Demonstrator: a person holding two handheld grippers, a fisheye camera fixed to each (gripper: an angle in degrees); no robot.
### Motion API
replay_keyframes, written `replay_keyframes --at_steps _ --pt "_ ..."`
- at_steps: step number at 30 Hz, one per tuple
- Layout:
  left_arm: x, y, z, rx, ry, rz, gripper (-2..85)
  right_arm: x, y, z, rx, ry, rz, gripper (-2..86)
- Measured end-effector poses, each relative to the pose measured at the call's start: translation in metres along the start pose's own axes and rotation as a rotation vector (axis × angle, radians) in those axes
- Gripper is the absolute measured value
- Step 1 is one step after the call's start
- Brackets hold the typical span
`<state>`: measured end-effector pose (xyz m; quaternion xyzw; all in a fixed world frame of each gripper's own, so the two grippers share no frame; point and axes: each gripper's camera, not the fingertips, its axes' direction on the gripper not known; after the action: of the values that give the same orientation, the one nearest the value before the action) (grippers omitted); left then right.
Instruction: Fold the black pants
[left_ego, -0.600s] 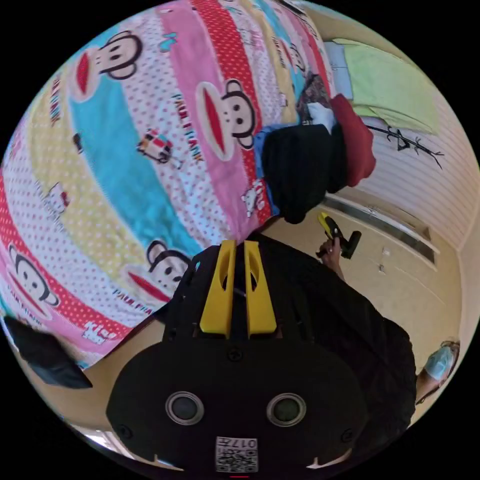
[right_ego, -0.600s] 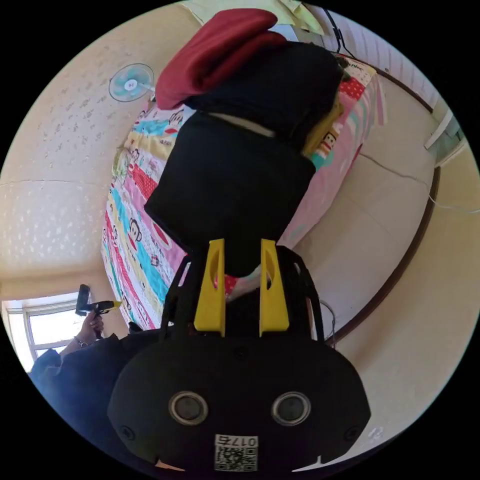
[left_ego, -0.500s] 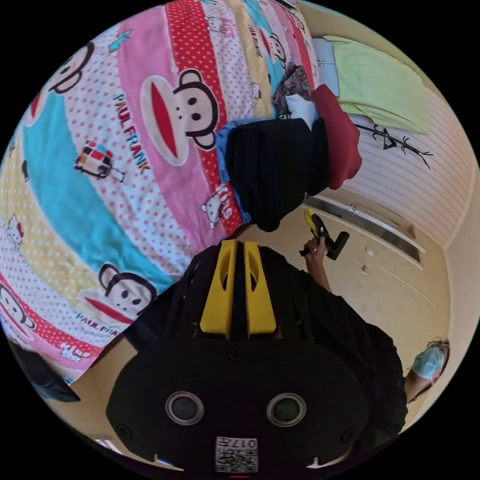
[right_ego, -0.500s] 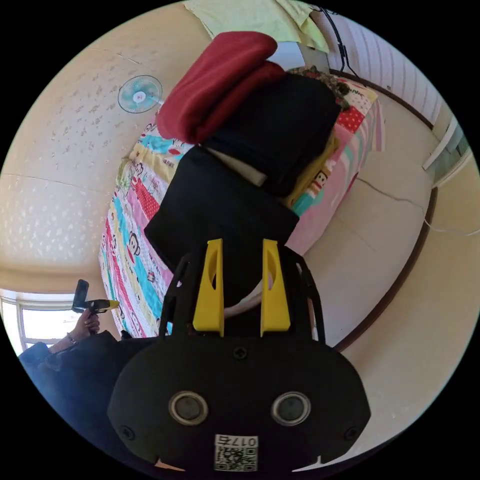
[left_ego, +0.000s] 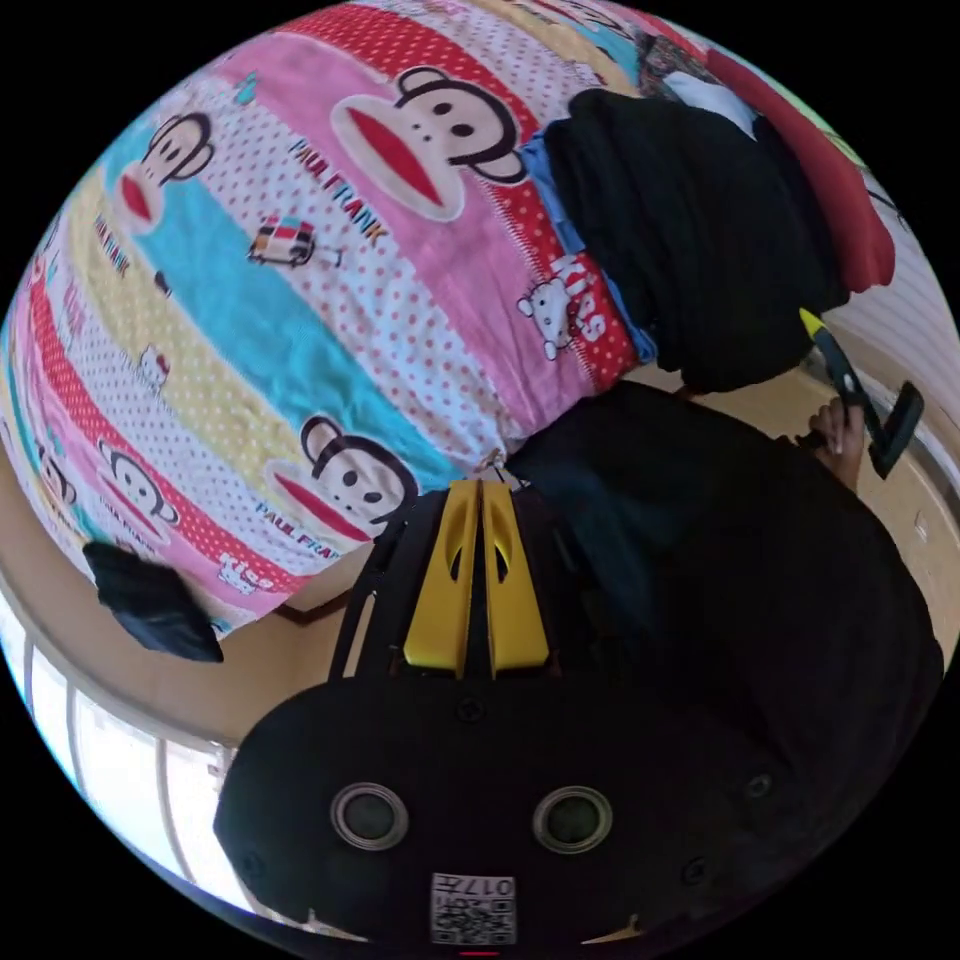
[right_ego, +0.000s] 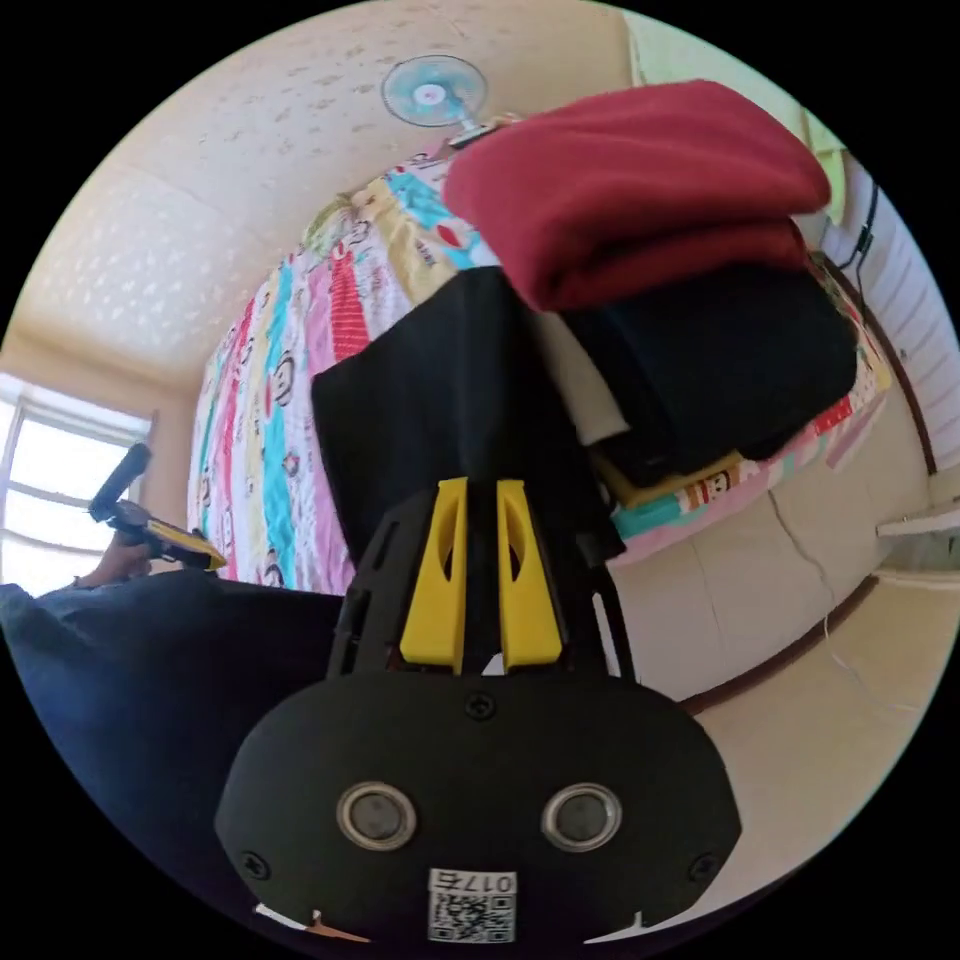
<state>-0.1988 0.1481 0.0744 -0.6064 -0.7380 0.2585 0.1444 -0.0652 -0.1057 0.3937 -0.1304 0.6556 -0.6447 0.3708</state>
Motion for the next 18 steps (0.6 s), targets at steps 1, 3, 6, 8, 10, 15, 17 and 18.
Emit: replay_keyframes --at_steps 1,3,6,8,10,15,17,18 --pt "-0.022 0.015 0.027 0.000 0.020 -0.089 -1.0 -0.011 -0.018 0.003 -0.005 -0.151 -0.085 5.5" --pt "-0.052 0.041 0.070 0.002 0.075 -0.226 -1.0 -0.030 -0.052 0.018 -0.043 -0.346 -0.219 5.3" --pt "-0.093 0.091 0.143 -0.006 0.191 -0.470 -1.0 -0.069 -0.124 0.051 -0.083 -0.598 -0.391 4.2" --pt "-0.106 0.126 0.189 0.036 0.296 -0.601 -1.0 -0.103 -0.162 0.072 -0.067 -0.671 -0.427 3.4" --pt "-0.108 0.145 0.218 0.076 0.356 -0.653 -1.0 -0.162 -0.199 0.106 -0.108 -0.780 -0.504 2.6" --pt "-0.098 0.153 0.279 0.106 0.392 -0.702 -1.0 -0.305 -0.206 0.152 -0.257 -0.921 -0.885 1.9" --pt "-0.094 0.141 0.305 0.092 0.405 -0.709 -1.0 -0.342 -0.197 0.175 -0.420 -0.947 -1.028 1.9" --pt "-0.094 0.137 0.310 0.091 0.408 -0.713 -1.0 -0.354 -0.192 0.192 -0.553 -0.976 -1.059 1.8"
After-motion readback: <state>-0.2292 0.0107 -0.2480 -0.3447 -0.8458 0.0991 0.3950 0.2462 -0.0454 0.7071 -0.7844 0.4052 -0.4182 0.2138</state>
